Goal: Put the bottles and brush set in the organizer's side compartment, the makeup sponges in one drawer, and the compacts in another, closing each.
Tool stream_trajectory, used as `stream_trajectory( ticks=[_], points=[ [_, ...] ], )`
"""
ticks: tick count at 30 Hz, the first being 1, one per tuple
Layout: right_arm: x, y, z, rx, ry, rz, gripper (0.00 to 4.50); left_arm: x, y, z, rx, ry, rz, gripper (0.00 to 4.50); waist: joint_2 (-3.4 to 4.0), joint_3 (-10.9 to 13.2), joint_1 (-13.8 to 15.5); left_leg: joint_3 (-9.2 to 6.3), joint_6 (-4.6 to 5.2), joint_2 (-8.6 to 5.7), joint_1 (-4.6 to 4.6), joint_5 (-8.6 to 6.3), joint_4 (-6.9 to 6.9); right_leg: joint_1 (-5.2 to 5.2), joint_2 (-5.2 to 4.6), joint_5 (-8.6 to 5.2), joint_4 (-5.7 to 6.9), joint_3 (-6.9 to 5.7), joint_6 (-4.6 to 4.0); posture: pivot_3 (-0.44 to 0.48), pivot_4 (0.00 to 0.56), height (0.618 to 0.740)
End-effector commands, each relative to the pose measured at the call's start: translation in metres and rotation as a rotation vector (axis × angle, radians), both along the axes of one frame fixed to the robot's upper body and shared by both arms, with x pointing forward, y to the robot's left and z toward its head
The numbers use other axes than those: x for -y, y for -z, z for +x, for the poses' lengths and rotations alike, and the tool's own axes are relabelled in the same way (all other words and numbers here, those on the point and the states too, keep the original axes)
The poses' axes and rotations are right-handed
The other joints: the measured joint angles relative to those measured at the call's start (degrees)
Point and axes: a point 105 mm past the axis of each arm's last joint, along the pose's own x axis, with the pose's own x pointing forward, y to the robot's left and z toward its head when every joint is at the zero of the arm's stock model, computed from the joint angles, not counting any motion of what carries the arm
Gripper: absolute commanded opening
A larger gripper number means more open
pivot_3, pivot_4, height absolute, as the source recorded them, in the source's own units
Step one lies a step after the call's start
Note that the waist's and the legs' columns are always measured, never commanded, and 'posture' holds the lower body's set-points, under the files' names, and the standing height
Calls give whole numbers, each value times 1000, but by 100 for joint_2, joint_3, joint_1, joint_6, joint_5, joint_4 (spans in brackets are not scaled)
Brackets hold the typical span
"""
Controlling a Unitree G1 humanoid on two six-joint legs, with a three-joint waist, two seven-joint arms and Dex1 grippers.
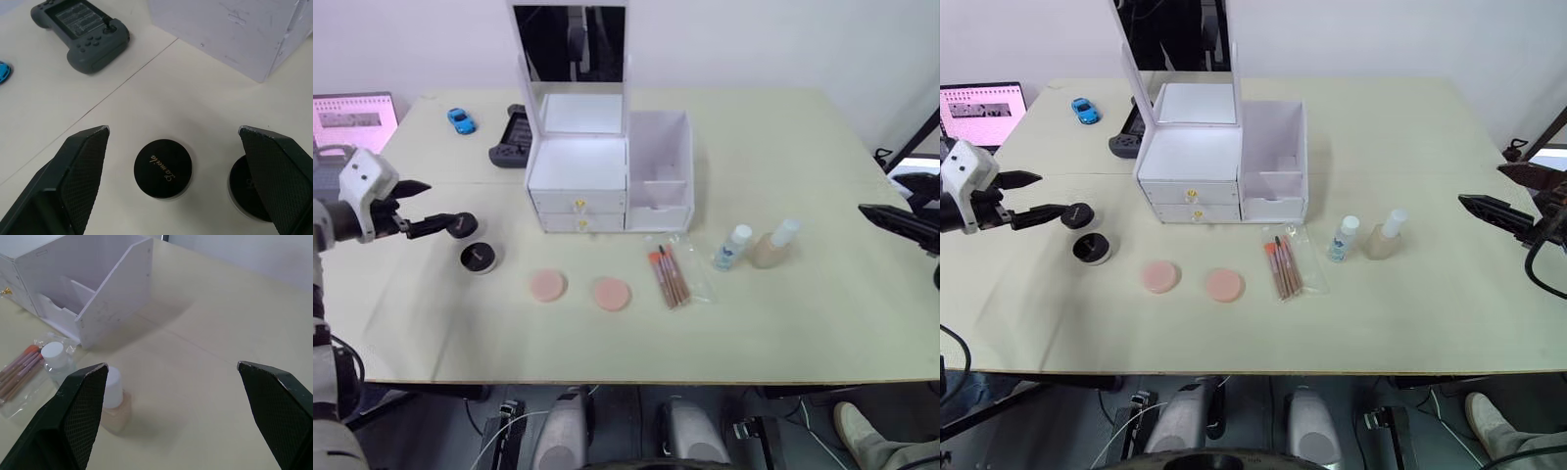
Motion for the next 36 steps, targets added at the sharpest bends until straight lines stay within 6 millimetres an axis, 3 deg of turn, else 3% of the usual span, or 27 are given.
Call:
stream_trajectory(
  ticks=[1,15,21,24,29,36],
  points=[
    [-3,-10,2,52,-8,-18,4500,-9,-24,-3,93,-27,4,4443,0,0,0,4,0,0,0,0,0,-2,-1,0,0,3,0,0,150,740],
    [-10,-7,9,62,-37,-11,4500,-12,-24,-4,135,-58,3,4443,-4,2,1,34,0,4,4,0,2,-17,0,5,12,35,8,0,150,740],
    [-18,-11,10,89,-70,-25,4500,0,-30,-4,118,3,-30,4443,-5,2,0,45,0,4,4,0,2,-23,0,7,15,48,11,0,150,740],
    [-25,-11,3,75,-105,-30,4500,20,-35,-7,46,96,-63,4443,-5,2,7,46,0,4,4,0,2,-26,2,7,23,50,11,0,150,740],
    [-37,-6,-16,35,-125,-24,4500,71,-51,-18,-8,339,-154,4443,-9,4,21,43,0,3,4,0,5,-27,3,7,35,51,11,0,150,740],
    [-51,17,-53,-114,-76,39,4500,153,-84,-31,-9,680,-252,4443,-17,4,26,39,0,1,6,0,22,-17,8,7,37,54,12,0,150,740]
  ],
)
